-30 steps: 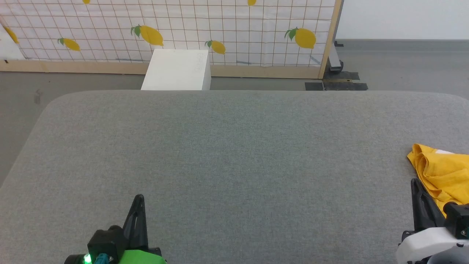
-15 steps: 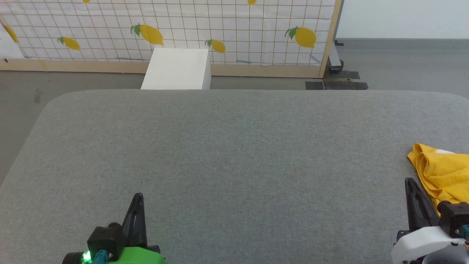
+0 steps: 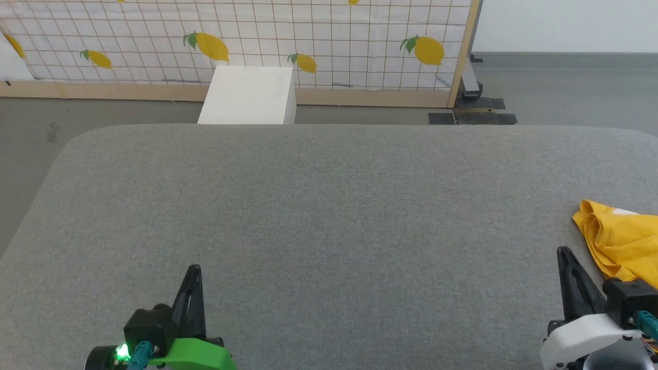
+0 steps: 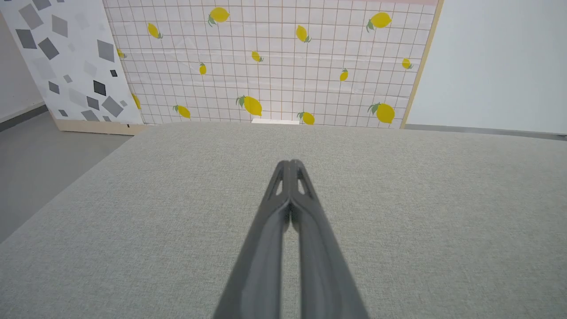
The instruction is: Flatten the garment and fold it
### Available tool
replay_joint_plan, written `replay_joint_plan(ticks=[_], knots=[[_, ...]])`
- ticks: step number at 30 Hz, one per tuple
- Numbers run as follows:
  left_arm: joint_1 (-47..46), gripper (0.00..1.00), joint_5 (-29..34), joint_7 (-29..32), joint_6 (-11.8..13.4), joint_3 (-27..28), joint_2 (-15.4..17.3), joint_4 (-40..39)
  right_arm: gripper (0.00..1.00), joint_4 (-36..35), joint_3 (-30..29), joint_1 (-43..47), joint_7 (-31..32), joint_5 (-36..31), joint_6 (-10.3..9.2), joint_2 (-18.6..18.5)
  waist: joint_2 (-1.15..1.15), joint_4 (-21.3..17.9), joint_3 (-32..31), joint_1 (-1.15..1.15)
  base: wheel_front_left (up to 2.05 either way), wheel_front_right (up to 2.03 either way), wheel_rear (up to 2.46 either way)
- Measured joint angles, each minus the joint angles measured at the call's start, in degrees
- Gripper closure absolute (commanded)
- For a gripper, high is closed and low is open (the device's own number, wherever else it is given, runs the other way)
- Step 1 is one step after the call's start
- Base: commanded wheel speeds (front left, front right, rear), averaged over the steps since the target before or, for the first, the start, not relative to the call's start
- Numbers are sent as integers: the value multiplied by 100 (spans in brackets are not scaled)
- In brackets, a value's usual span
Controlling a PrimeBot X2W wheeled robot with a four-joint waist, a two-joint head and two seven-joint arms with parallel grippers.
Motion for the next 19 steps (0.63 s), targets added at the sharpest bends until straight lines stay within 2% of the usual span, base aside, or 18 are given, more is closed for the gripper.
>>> replay_joint_plan(ticks=[19], knots=[[-106,100,342,249,-244,258,-211,14,100,14,202,-90,49,1,0,0,0,3,25,0,0,0,0]])
